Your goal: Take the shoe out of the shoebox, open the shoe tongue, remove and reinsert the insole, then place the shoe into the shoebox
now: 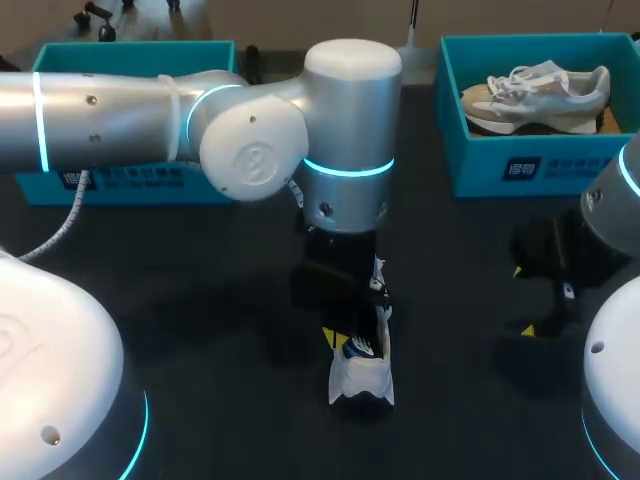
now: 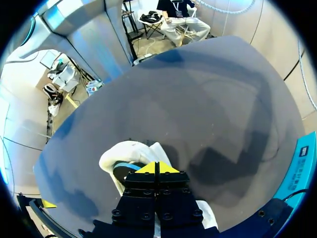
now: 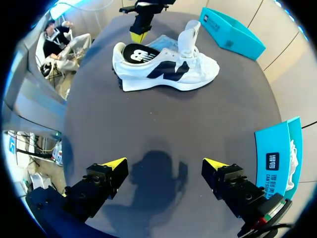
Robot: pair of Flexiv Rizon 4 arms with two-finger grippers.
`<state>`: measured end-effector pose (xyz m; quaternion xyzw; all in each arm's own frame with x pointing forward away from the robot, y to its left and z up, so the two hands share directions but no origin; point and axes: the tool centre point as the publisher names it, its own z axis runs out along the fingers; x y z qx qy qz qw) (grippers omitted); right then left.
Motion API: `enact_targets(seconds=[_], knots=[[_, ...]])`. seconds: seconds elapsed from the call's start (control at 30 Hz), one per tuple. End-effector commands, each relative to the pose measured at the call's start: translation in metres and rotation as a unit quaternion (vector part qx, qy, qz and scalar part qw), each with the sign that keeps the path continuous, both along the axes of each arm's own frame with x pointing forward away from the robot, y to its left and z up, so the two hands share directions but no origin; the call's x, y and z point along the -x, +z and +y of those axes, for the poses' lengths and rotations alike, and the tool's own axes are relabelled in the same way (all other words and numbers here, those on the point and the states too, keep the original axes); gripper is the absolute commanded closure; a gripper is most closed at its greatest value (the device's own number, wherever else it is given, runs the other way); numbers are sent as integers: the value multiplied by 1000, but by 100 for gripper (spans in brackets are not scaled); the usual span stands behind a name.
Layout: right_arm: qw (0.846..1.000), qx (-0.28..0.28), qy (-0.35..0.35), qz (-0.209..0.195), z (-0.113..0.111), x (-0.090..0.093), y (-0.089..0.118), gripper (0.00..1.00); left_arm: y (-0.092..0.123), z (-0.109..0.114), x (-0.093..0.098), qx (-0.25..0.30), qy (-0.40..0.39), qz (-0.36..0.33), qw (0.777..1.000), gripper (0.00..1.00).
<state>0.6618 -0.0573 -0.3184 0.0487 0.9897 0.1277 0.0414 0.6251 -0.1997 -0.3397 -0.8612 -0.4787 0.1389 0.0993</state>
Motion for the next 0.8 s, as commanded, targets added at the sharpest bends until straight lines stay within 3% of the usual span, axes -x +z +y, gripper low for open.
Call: enact_targets(seconds=[0.03,0.4,0.8], knots=[[1000,0,0,-1,0,1,0,0,-5,-2,0,8,4,-2,1000,100],[1000,0,0,-1,0,1,0,0,-16,-7,-1,4,20,-4,1000,100],[1000,0,0,-1,0,1,0,0,8,0,-9,37,45,6,998,100]])
